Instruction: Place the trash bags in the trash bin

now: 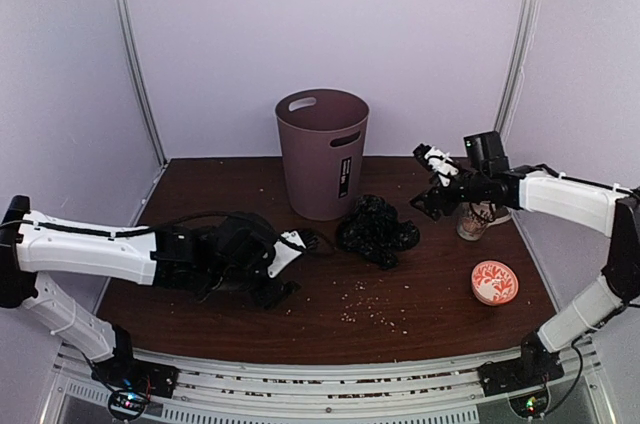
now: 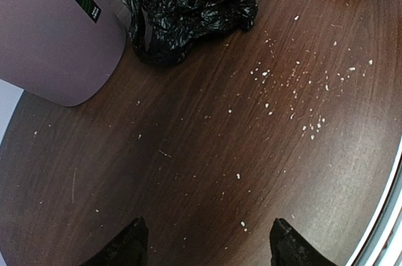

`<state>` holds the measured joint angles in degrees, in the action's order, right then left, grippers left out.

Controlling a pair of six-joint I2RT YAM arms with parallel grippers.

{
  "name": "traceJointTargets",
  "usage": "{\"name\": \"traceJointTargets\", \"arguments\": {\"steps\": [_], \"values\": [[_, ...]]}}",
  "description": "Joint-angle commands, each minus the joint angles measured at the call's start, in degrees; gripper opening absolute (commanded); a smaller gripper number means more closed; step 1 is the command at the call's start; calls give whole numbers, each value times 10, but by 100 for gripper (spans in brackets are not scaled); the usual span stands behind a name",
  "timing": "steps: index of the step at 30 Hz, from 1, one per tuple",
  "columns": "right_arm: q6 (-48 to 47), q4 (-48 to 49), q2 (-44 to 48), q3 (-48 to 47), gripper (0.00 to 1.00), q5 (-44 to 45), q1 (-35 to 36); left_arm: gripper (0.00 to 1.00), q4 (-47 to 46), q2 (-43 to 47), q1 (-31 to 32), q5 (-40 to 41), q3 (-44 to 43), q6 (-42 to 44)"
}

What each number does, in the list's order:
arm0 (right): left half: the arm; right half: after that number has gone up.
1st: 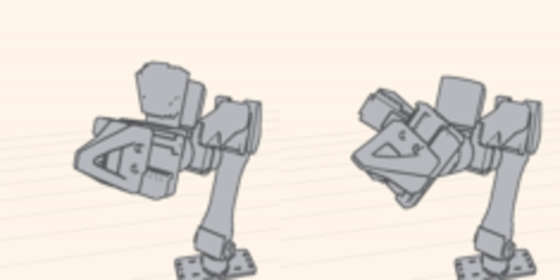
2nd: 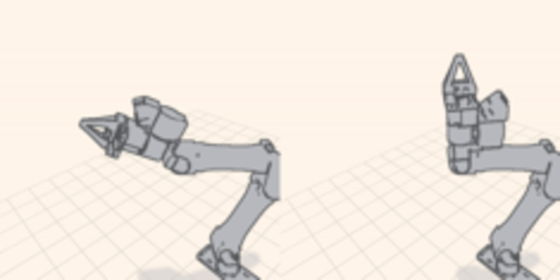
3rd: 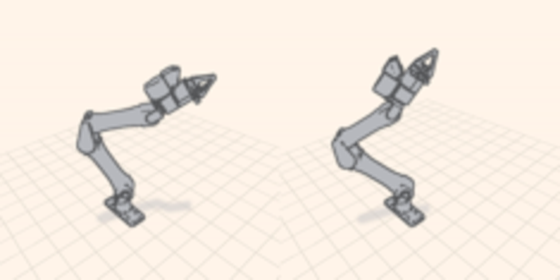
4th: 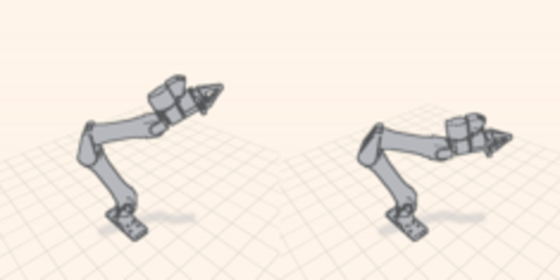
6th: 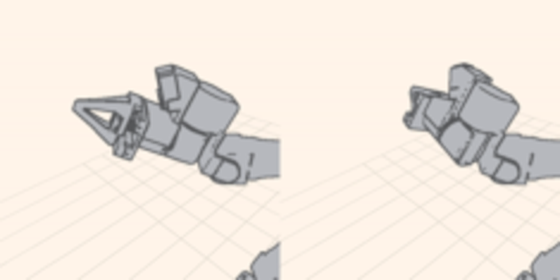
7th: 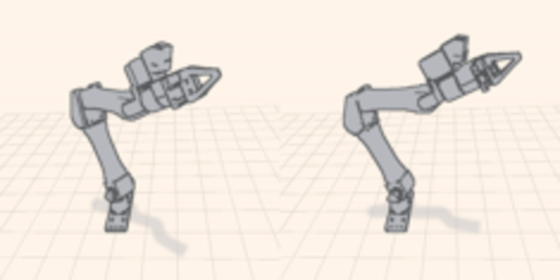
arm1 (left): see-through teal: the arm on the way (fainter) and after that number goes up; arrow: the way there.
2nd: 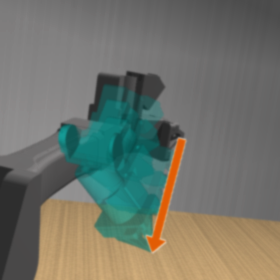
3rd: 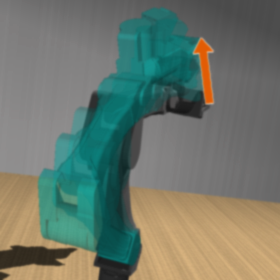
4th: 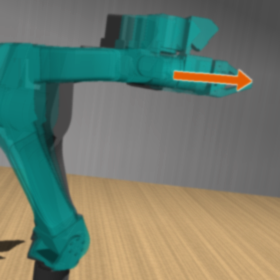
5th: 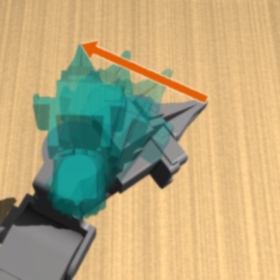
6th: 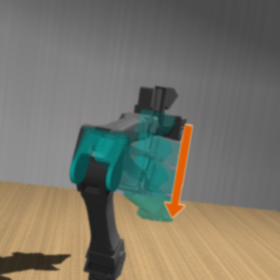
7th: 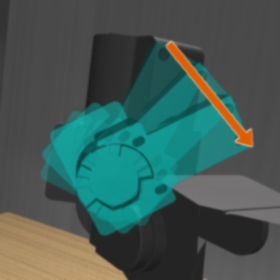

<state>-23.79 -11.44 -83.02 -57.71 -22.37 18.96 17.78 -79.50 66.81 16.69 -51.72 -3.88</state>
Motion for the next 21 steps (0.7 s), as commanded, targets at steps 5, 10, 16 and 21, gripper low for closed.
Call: {"name": "traceJointTargets", "arguments": {"steps": [5, 10, 16, 21], "values": [[-50, -76, -127, -97, 90, 26, 82, 68, -157, -45, -3, 21, 15, -108], [-28, -82, -199, -124, 83, 39, 105, 69, -184, -65, -3, 29, 24, -128], [-20, -158, -208, -161, 23, 17, 133, 69, -191, -87, -3, 39, 22, -140], [10, -219, -127, -185, 0, -80, 143, 73, -238, -63, -10, 22, 49, -130]]}}
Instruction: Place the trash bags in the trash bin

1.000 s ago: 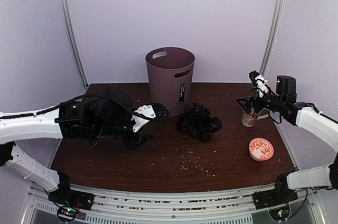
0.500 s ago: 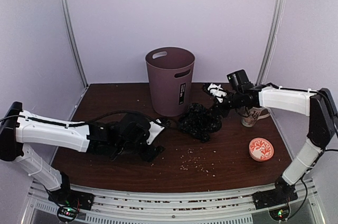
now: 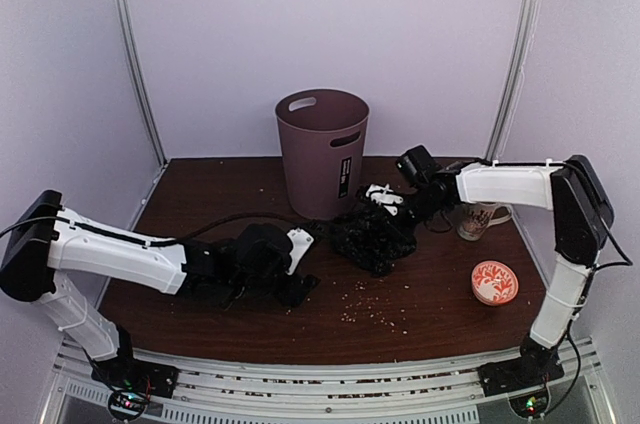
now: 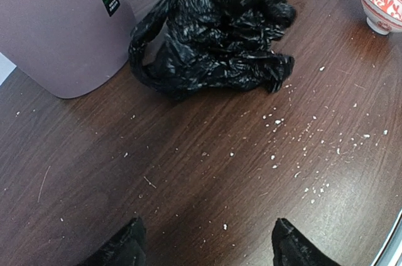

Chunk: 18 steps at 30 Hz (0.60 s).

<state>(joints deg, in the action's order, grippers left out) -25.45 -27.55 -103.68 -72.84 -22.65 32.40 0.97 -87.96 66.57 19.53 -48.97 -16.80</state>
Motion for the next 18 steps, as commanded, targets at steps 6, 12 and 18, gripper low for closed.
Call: {"name": "traceJointTargets", "arguments": {"steps": [6, 12, 18], "values": [[68, -71, 161, -51, 0, -134, 8, 85, -139, 51, -26, -56, 38, -7], [116, -35, 192, -15, 0, -146, 9, 92, -324, 81, -27, -176, 103, -15], [150, 20, 205, 27, 0, -161, 9, 92, -416, 21, -26, -240, 81, -61]]}}
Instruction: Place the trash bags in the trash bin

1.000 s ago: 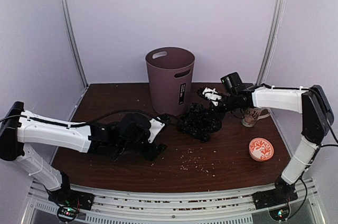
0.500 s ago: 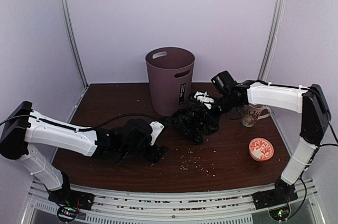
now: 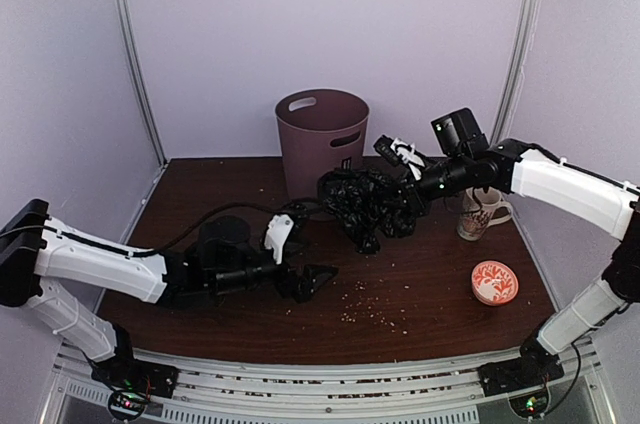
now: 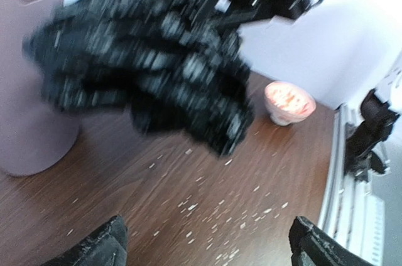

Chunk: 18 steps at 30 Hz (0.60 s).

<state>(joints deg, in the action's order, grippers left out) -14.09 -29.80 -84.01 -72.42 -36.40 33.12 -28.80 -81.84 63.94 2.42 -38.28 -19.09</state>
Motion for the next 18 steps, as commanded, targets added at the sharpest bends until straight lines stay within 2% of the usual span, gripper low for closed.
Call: {"name": "traceJointTargets", "arguments": {"steps": [1, 7, 10, 12, 17, 18], "values": [[40, 48, 10, 28, 0, -33, 2, 91, -122, -66, 0, -64, -39, -52], [51, 64, 14, 48, 0, -69, 3, 88, -188, -157, 0, -44, -90, -95], [49, 68, 22, 61, 0, -62, 3, 81, -224, -179, -3, -51, -99, -91], [48, 70, 29, 69, 0, -58, 3, 69, -240, -182, -9, -51, -93, -90], [32, 60, 49, 76, 0, -35, 2, 30, -305, -172, -47, -102, -44, -106], [27, 55, 51, 75, 0, -29, 1, 20, -307, -168, -57, -113, -34, -109]]}}
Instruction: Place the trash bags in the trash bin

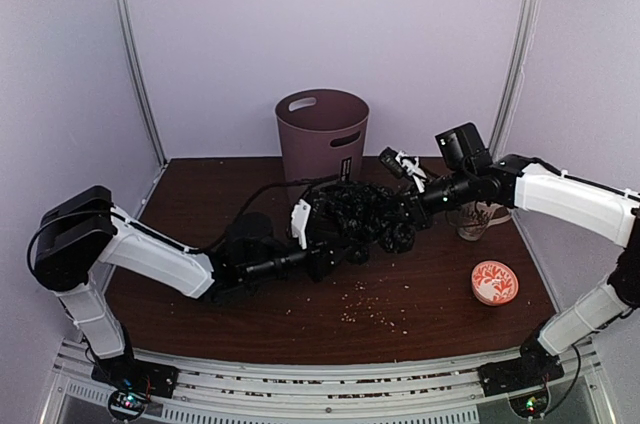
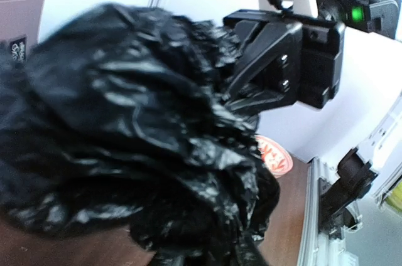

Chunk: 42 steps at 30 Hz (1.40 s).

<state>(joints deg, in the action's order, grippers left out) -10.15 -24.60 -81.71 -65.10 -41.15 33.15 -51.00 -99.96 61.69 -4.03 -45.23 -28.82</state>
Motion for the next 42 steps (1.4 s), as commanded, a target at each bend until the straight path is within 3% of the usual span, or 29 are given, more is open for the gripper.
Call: {"name": "traceJointTargets", "arguments": {"steps": [1, 3, 12, 16, 21, 26, 33, 38, 42], "values": [[-17, -4, 29, 1, 0, 23, 0, 9, -83, 19, -42, -54, 45, -11], [-23, -14, 33, 1, 0, 30, -2, 0, -78, 33, -58, -55, 67, -8], [-43, -17, 68, 43, 5, 83, -27, 0, 61, 150, -91, -9, 131, 39], [-81, -25, 78, 81, 16, 93, -27, 0, 155, 185, -94, 8, 128, 67], [-216, -123, 71, 107, 37, 14, -24, 0, 266, 204, -94, 35, 126, 103], [-316, -225, 71, 97, 40, -26, -26, 0, 359, 204, -94, 32, 111, 124], [-229, -153, 29, 63, 44, -6, -33, 0, 408, 198, -94, 46, 107, 142], [-174, -95, -41, 22, 64, -27, -34, 0, 374, 181, -94, 43, 110, 159], [-164, -112, -112, -63, 81, -83, -33, 0, 326, 171, -94, 34, 107, 166]]}}
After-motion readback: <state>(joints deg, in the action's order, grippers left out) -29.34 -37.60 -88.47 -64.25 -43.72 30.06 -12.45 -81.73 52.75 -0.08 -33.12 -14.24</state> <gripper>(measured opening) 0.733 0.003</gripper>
